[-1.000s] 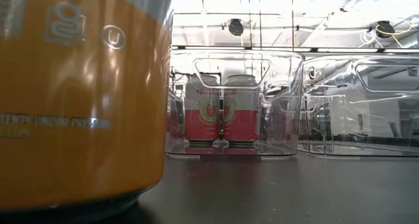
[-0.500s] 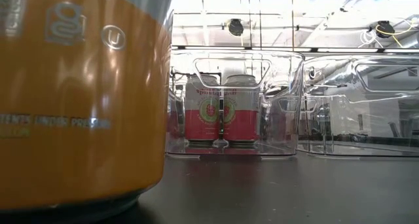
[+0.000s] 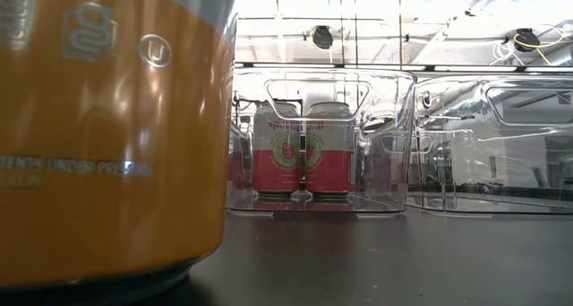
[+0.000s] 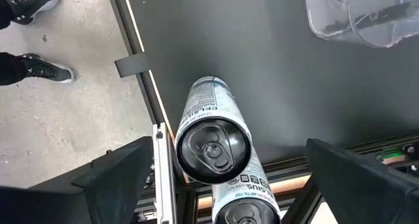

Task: Sort soda cans
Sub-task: Put the left blue soda can into the right transparent bin, then put the blue soda can into the right transparent bin

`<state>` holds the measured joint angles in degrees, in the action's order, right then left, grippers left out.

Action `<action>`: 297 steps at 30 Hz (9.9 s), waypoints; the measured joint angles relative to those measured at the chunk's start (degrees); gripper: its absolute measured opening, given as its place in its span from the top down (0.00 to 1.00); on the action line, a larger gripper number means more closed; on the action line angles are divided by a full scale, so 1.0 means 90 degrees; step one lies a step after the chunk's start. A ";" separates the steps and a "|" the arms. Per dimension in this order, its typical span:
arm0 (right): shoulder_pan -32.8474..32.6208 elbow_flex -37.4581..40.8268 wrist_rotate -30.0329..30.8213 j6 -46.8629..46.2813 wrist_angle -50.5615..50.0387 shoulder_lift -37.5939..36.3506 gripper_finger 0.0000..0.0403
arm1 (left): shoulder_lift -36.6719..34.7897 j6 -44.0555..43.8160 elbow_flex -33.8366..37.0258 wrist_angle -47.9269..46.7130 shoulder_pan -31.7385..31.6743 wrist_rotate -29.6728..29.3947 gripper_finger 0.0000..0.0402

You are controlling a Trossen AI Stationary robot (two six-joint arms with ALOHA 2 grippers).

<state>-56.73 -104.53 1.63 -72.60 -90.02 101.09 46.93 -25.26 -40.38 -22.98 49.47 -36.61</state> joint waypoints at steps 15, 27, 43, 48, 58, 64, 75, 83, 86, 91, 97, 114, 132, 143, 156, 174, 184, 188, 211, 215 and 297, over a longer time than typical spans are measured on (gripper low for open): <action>-0.0197 0.0943 -0.0222 -0.0077 0.0669 0.0018 0.03 | 0.0477 -0.0665 0.0000 -0.0199 -0.0411 -0.0174 0.05; -0.0306 0.1759 -0.0236 -0.0243 0.1431 0.0016 0.03 | 0.0474 -0.0658 -0.0002 -0.0175 -0.0590 -0.0145 0.05; -0.0306 0.2093 -0.0221 -0.0209 0.1763 0.0009 0.41 | 0.0474 -0.0632 -0.0002 -0.0180 -0.0588 -0.0125 0.05; -0.0303 0.2096 -0.0203 -0.0248 0.1780 -0.0061 0.41 | 0.0474 -0.0605 -0.0002 -0.0195 -0.0588 -0.0125 0.05; -0.0217 0.2098 -0.0186 -0.0597 0.1716 -0.0628 0.40 | 0.0474 -0.0601 -0.0002 -0.0195 -0.0585 -0.0125 0.05; -0.0098 0.2098 0.0052 -0.0827 0.1722 -0.1196 0.40 | 0.0474 -0.0424 -0.0002 -0.0194 -0.0583 -0.0124 0.05; 0.0472 0.2093 0.1267 -0.0937 0.1565 -0.2378 0.40 | 0.0474 -0.0311 -0.0005 -0.0177 -0.0585 -0.0125 0.05; 0.1668 0.2091 0.1326 0.0228 0.1386 -0.2730 0.40 | 0.0474 -0.0311 -0.0005 -0.0178 -0.0584 -0.0125 0.05; 0.2215 0.2091 0.1321 0.0862 0.1370 -0.2733 0.40 | 0.0474 -0.0311 -0.0005 -0.0178 -0.0585 -0.0125 0.05; 0.3139 0.2091 0.1268 0.1814 0.1368 -0.2733 0.40 | 0.0474 -0.0311 -0.0005 -0.0179 -0.0584 -0.0125 0.05; 0.4229 0.2084 0.0823 0.2782 0.0966 -0.2546 0.40 | 0.0472 -0.0311 -0.0005 -0.0193 -0.0583 -0.0125 0.05; 0.6515 0.2085 0.0270 0.5599 0.1229 -0.1113 0.38 | 0.0472 -0.0260 -0.0005 -0.0237 -0.0583 -0.0125 0.05; 0.7309 0.2086 -0.0192 0.6542 0.1878 -0.0093 0.37 | 0.0472 -0.0277 -0.0005 -0.0397 -0.0583 -0.0125 0.05; 0.7330 0.2086 -0.0168 0.6486 0.1841 -0.0099 0.25 | 0.0472 -0.0279 -0.0005 -0.0394 -0.0585 -0.0125 0.05; 0.7337 0.2086 -0.0144 0.6386 0.1838 -0.0101 0.24 | 0.0472 -0.0317 -0.0005 -0.0347 -0.0583 -0.0125 0.05; 0.7334 0.2086 -0.0253 0.6215 0.1833 -0.0101 0.24 | 0.0472 -0.0318 -0.0005 -0.0340 -0.0583 -0.0125 0.05; 0.7298 0.2086 -0.0138 0.6045 0.1880 -0.0101 0.24 | 0.0472 -0.0316 -0.0005 -0.0340 -0.0583 -0.0125 0.05; 0.7291 0.2086 -0.0165 0.6144 0.1922 -0.0101 0.24 | 0.0472 -0.0318 -0.0005 -0.0340 -0.0583 -0.0125 0.05; 0.7293 0.2086 0.0000 0.6127 0.1982 -0.0101 0.15 | 0.0472 -0.0318 -0.0005 -0.0340 -0.0585 -0.0125 0.05; 0.7296 0.2090 0.0021 0.6142 0.1973 -0.0124 0.10 | 0.0472 -0.0316 -0.0005 -0.0341 -0.0585 -0.0125 0.05; -0.1058 0.4371 -0.0862 -0.4650 0.2887 -0.2374 0.09 | 0.0474 -0.0318 -0.0005 -0.0365 -0.0583 -0.0125 0.05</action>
<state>-66.25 -65.19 -6.13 -114.45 -64.03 79.72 51.20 -28.12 -40.42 -26.26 44.23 -37.74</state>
